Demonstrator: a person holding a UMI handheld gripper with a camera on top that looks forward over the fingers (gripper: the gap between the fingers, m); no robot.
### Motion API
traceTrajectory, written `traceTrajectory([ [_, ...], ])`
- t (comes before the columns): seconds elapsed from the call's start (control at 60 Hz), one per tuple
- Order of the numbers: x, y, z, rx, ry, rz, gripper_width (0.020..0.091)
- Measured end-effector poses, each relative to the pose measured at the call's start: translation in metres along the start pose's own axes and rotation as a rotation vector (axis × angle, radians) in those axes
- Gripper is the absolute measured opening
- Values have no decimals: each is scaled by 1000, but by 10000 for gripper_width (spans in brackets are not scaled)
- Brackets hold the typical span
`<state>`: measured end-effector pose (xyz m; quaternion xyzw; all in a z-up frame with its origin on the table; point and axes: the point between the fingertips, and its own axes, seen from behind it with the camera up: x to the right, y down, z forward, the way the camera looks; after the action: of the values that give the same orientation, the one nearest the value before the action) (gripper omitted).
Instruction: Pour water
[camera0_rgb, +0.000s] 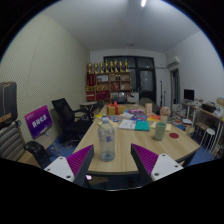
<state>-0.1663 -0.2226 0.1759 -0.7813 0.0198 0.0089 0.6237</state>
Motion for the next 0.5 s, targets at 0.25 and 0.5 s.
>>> traceTrajectory([
  [0.25, -27, 45, 146, 29, 34, -82, 820],
  [0.5, -10, 48, 230, 62, 86, -76, 820],
])
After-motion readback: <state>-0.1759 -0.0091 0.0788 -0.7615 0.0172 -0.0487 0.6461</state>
